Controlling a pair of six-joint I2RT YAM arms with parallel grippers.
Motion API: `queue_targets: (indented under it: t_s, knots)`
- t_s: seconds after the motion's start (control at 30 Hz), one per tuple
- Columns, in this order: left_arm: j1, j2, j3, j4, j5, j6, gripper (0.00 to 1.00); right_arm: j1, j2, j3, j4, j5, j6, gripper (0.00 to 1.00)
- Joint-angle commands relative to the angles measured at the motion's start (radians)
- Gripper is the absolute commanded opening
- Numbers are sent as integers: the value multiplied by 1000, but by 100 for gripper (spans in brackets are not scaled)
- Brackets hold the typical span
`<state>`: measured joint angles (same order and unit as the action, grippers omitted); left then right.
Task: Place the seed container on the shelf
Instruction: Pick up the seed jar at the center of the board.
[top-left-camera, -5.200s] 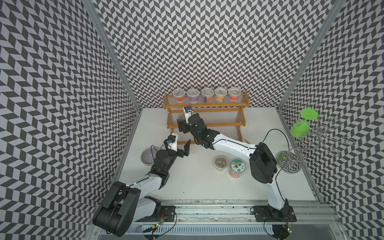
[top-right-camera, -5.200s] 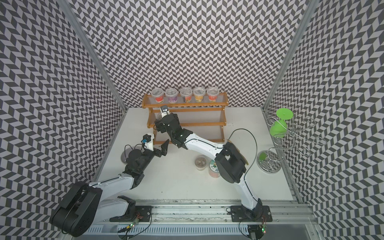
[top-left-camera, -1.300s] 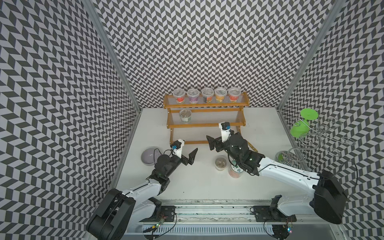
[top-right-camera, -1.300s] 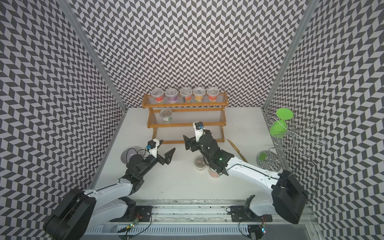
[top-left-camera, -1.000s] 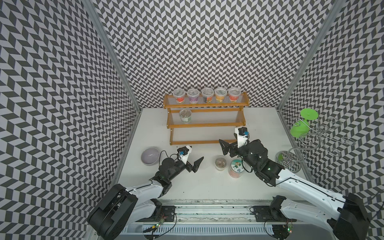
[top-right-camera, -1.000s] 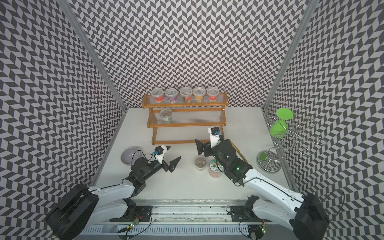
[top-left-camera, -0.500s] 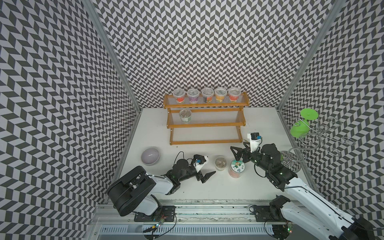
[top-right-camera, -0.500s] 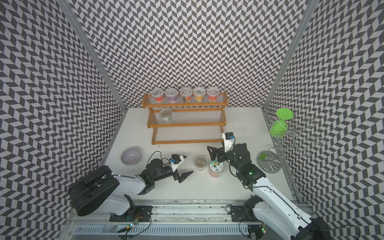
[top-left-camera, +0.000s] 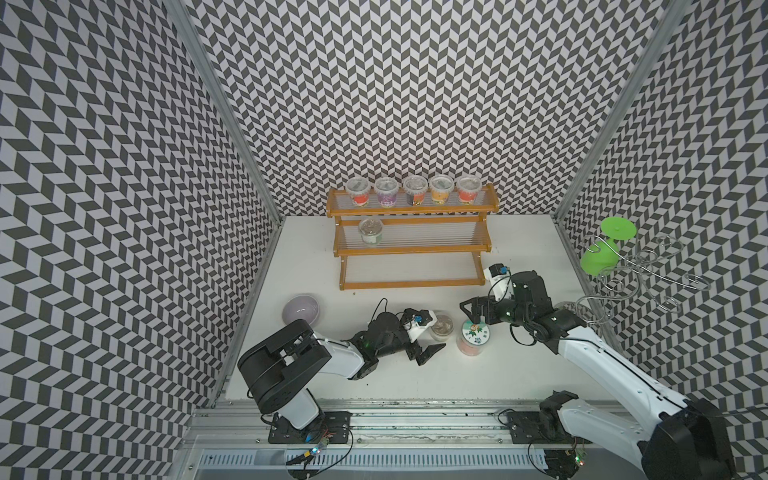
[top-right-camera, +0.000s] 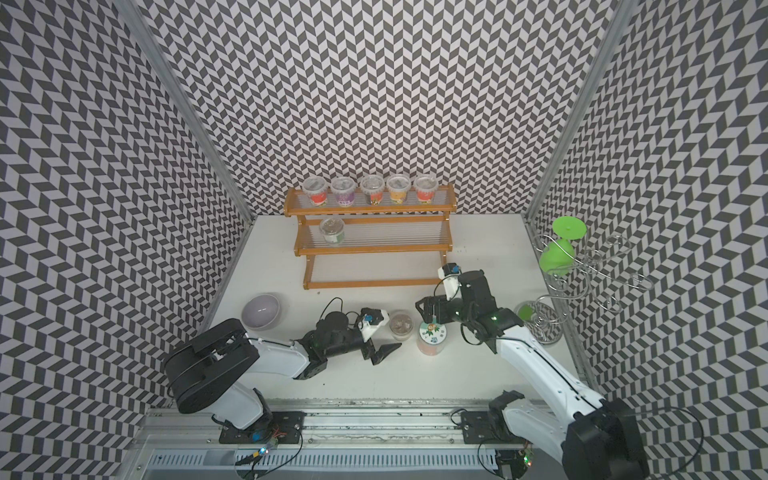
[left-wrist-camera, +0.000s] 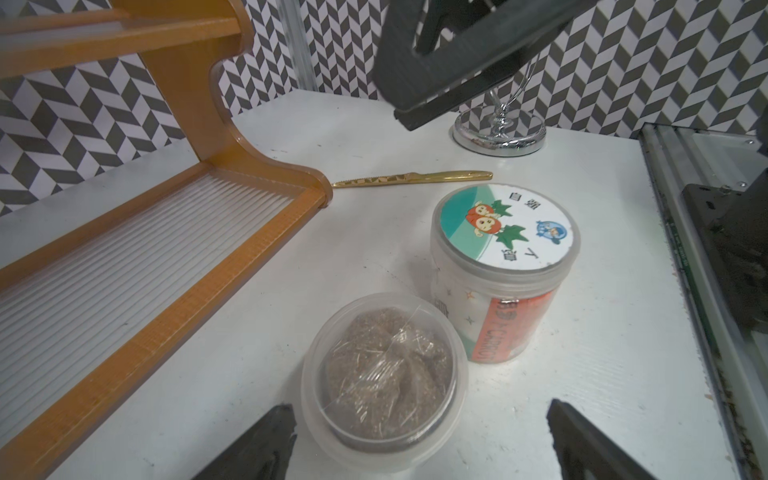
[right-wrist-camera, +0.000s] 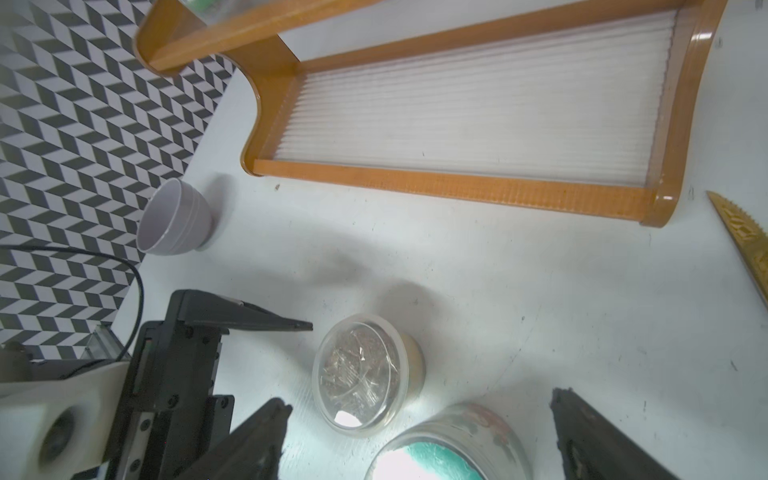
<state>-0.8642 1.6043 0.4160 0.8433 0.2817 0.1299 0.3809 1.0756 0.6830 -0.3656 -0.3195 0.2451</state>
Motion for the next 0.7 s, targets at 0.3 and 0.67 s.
queue_targets:
  t_s: [0.3,0.67]
  knots:
    - [-9,91,101,-96,-54,-35,99,-1,-4,-17,-52,17,-17,99]
    - [-16,149,136,-71,-51,-44,94,0,-11,-36,-31,13,-7,99]
